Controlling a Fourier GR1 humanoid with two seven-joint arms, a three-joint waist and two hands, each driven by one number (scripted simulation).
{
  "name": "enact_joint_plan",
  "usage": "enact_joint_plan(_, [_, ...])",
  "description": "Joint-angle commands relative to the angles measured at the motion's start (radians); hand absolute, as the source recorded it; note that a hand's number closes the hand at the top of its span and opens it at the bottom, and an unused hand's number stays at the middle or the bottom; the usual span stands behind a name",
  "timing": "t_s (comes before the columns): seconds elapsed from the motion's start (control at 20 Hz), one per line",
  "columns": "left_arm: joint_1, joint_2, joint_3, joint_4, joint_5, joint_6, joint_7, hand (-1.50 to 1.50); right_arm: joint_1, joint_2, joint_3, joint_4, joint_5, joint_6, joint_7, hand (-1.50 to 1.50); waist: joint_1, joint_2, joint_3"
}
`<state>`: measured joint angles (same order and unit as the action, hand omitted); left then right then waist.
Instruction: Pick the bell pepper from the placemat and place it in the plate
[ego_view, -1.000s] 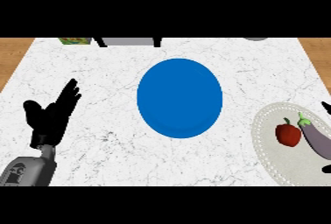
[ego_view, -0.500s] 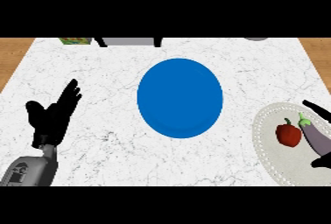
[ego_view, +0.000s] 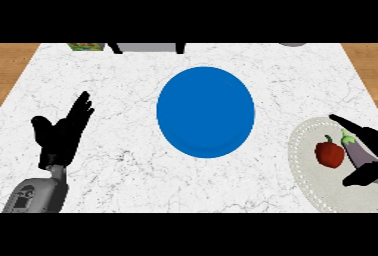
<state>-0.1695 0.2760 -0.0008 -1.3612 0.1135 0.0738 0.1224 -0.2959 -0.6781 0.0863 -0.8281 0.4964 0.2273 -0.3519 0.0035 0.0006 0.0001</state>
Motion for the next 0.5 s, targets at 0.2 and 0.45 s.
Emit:
enact_joint_plan(0.2, [0.022,-0.016,0.030,-0.027,-0.007,-0.051,0.032,0.00,-0.072,0.056,-0.033,0.067,0.106,0.002,0.037,-1.50,0.003,0.000,0.000])
enact_joint_plan(0.45, [-0.033,-0.034,0.035,-0.049,-0.044,-0.019,0.073,0.00,-0.114,0.099,-0.021,0.135,0.181,-0.023,0.036,-1.50,0.003,0.000,0.000])
